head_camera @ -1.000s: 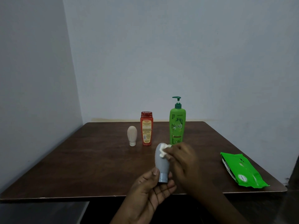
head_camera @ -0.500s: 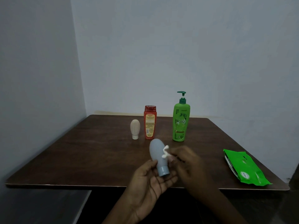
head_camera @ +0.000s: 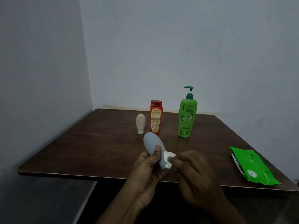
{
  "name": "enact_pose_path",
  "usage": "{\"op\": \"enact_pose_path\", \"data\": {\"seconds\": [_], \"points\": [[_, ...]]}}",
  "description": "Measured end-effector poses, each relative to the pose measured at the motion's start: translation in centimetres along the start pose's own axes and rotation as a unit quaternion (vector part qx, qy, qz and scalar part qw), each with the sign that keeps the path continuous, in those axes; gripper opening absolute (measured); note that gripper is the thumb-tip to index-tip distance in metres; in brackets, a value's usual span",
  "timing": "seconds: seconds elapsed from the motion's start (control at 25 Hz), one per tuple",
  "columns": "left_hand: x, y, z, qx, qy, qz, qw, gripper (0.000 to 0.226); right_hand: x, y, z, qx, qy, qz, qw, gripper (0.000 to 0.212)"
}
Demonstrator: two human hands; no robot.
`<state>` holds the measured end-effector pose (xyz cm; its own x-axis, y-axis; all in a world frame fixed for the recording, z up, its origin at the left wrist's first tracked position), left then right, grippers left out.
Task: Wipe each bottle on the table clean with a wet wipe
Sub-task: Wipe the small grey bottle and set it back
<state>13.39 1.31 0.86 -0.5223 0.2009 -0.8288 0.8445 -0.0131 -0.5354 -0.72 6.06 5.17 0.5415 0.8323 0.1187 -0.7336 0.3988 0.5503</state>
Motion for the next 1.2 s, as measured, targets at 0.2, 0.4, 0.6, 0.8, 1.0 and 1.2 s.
{"op": "enact_pose_path", "data": {"seconds": [0.2, 0.4, 0.6, 0.8, 1.0, 1.2], "points": [[-0.8, 0.7, -0.6, 0.004, -0.010, 0.032, 0.999, 0.041, -1.8, -0.5, 0.6, 0.032, -0.089, 0.066, 0.993, 0.033], [-1.6, 0.7, -0.9, 0.022, -0.023, 0.052, 0.998, 0.031, 0.1, 0.2, 0.9, -0.028, -0.068, 0.087, 0.994, 0.043], [-1.7, 1.1, -1.1, -0.007, -0.012, 0.071, 0.997, 0.038, -1.8, -0.9, 1.1, 0.012, -0.241, 0.295, 0.925, 0.025], [-1.4, 1.0, -0.9, 0.006, 0.004, 0.027, 1.000, 0.035, -0.9, 1.2, 1.7, -0.086, -0.160, 0.187, 0.965, 0.023], [-1.4, 0.3, -0.9, 0.015, -0.018, 0.011, 1.000, 0.034, -1.8, -2.4, 0.0, -0.126, -0.374, 0.429, 0.813, 0.022], [-1.5, 0.8, -0.2, 0.010, -0.021, -0.017, 1.000, 0.043, -1.6, -3.8, -0.9, -0.049, -0.506, 0.613, 0.605, 0.025]]}}
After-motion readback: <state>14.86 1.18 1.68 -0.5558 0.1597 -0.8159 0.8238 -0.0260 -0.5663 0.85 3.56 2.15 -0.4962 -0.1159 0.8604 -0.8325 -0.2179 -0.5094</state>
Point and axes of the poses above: each hand's wrist, its own z-axis towards the middle knuckle, its own y-axis out of the back of the hand, x = y × z, the point moved 5 cm from there along z, towards the middle knuckle, and after that the axes turned 9 degrees about z, right-handed, at the moved point
